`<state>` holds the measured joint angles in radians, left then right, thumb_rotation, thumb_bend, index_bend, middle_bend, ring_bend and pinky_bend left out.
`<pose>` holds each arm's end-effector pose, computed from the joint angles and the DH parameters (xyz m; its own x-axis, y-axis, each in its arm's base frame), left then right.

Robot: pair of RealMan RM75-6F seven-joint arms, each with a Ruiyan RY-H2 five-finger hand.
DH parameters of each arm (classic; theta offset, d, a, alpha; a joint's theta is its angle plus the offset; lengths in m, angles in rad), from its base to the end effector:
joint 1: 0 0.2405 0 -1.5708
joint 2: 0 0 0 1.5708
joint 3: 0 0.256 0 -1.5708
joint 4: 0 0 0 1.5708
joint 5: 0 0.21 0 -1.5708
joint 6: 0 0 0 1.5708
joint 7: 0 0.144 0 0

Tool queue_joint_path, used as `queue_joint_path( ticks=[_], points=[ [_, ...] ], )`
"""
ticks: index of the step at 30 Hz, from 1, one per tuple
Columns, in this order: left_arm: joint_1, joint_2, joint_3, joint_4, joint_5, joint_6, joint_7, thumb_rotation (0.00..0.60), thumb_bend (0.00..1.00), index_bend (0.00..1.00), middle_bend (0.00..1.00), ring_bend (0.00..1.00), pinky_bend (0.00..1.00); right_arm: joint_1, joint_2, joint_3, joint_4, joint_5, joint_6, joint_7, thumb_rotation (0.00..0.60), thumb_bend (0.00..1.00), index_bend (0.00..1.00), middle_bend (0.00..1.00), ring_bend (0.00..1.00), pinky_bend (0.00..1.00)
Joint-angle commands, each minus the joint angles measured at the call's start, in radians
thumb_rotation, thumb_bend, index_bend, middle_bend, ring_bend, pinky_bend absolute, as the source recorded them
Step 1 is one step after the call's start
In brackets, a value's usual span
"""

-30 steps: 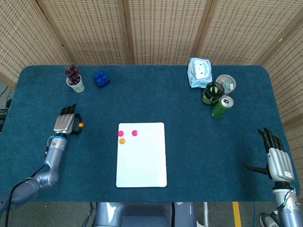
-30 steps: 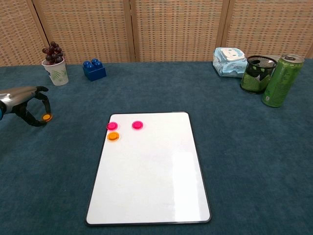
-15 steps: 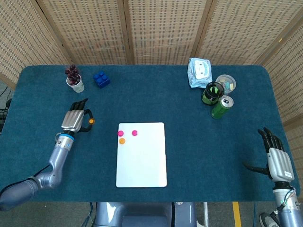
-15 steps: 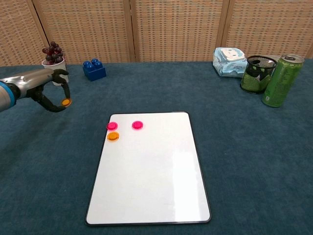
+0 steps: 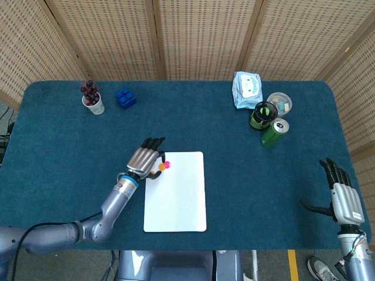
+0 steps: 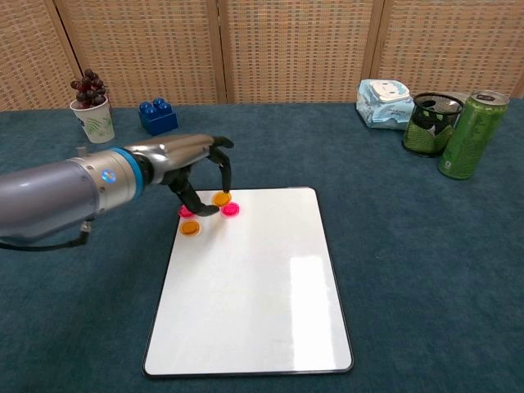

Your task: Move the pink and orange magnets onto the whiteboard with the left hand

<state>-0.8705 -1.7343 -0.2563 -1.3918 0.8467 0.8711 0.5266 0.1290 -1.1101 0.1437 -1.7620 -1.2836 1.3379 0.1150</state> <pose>-0.0997 0.3543 -0.0729 0.4227 0.3688 0.8278 0.8884 -0.3492 -0.2981 -0.2983 -0.2084 0.1499 0.1026 -0.0415 0.9939 -0.9848 0.1367 0.1074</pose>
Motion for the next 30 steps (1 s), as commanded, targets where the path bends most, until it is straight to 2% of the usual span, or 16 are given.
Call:
queue_joint_path(
  ticks=[1,10,21,30],
  points=[
    [-0.030,-0.042,0.016,0.007,-0.036,0.010,0.034,0.600,0.34,0.68,0.00,0.00,0.00,0.000,0.001,0.000,0.000,0.000,-0.002,0.002,0.600,0.03,0.00,0.00,0.00,0.00],
    [-0.039,-0.084,0.039,0.052,-0.040,0.036,0.040,0.600,0.34,0.68,0.00,0.00,0.00,0.000,0.003,-0.001,-0.002,-0.001,-0.002,0.007,0.600,0.03,0.00,0.00,0.00,0.00],
    [-0.046,-0.113,0.042,0.118,-0.043,0.030,0.026,0.600,0.34,0.68,0.00,0.00,0.00,0.000,0.004,-0.001,-0.002,-0.001,-0.004,0.011,0.600,0.03,0.00,0.00,0.00,0.00],
    [-0.048,-0.119,0.044,0.129,-0.047,0.024,0.025,0.600,0.34,0.68,0.00,0.00,0.00,0.000,0.004,-0.001,-0.002,-0.001,-0.004,0.012,0.600,0.03,0.00,0.00,0.00,0.00]
  ],
)
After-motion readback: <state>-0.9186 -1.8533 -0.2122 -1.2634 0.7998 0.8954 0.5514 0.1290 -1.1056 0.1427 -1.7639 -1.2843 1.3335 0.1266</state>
